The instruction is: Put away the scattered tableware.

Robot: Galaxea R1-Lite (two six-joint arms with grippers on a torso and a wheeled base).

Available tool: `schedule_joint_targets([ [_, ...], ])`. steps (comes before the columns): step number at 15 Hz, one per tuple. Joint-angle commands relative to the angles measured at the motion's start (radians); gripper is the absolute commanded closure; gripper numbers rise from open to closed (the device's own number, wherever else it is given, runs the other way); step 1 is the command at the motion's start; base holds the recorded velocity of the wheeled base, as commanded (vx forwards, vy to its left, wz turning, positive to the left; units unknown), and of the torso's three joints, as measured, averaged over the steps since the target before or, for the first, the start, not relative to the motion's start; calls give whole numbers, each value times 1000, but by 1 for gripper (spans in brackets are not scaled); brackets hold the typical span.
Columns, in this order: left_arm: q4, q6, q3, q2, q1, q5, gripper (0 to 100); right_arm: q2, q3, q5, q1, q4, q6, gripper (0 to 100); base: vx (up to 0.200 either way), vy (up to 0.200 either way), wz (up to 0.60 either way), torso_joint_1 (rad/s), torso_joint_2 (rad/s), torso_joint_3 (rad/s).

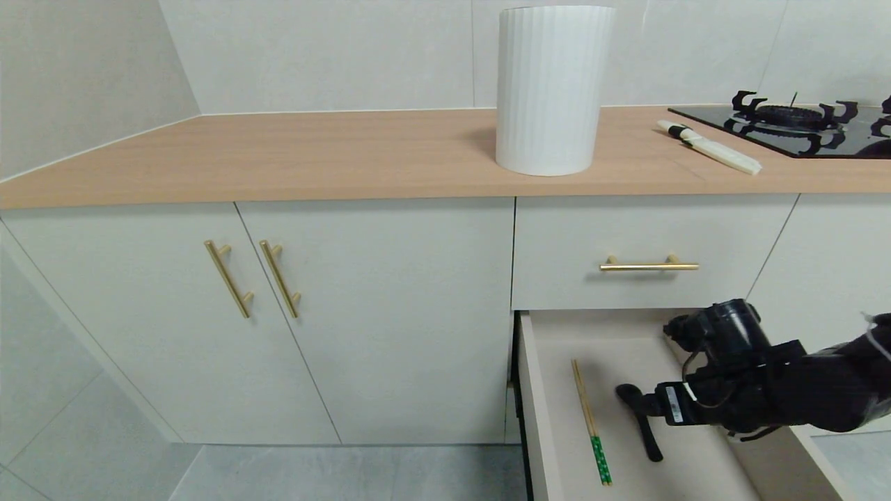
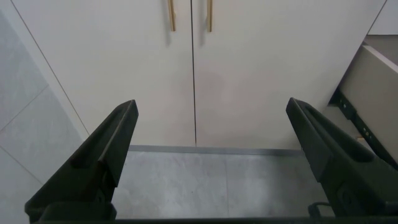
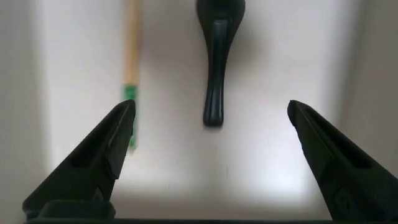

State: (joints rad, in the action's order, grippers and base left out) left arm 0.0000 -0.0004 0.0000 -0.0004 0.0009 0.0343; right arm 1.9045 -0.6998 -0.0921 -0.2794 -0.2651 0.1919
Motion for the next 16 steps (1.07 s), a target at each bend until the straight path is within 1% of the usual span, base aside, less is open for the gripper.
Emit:
schedule_joint_targets([
  [1,0,3,0,0,-1,-1,0,-252,17,2,-23,132,3,0,0,0,0,0,0,0],
  [2,0,-4,0,0,1,-1,0,-298,28,6,-38,168,3,0,0,0,0,0,0,0],
  [4,0,-4,0,0,1,-1,0,-370,51,6,-55,213,1,0,0,0,0,0,0,0],
  [7,0,-4,0,0,1,-1,0,-469,42,8,-78,316,-3,0,0,0,0,0,0,0],
  [12,0,-4,0,0,1,1,0,-544,39,6,-124,379,-6,0,0,0,0,0,0,0],
  [16,0,-4,0,0,1,-1,0,-544,40,6,-136,409,-19,0,-200,0,0,5,1,5],
])
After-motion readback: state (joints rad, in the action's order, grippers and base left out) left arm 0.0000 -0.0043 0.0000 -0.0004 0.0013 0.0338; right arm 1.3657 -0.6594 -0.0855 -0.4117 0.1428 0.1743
